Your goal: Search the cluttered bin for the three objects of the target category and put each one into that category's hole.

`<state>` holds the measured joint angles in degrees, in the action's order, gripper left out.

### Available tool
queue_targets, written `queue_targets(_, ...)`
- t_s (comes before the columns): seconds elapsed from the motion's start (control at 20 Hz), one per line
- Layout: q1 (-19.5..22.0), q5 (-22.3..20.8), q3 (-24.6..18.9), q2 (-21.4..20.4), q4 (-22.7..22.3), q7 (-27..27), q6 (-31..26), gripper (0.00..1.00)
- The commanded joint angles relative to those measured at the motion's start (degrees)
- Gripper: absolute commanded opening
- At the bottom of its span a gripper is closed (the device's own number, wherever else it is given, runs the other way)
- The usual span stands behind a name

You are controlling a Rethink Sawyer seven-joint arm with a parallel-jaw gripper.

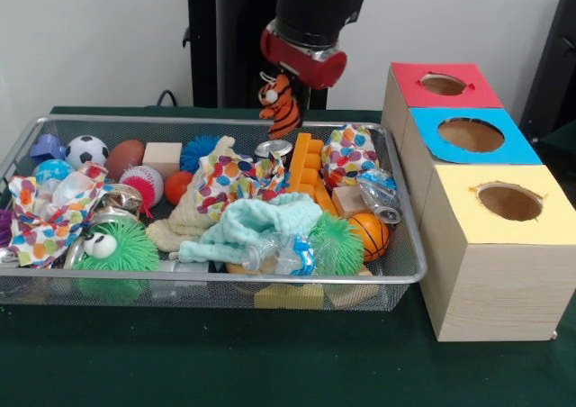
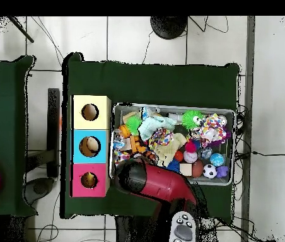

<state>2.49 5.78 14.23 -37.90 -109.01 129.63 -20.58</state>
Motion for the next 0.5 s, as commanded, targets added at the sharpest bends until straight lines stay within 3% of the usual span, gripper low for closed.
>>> queue_targets(0.05, -1.8, 5.4, -0.7, -2.4, -4.0, 14.1, -6.8, 0.0)
queue_targets(0.5, -6.1, 10.4, -0.7, -3.8, -6.1, 16.0, -9.4, 0.0)
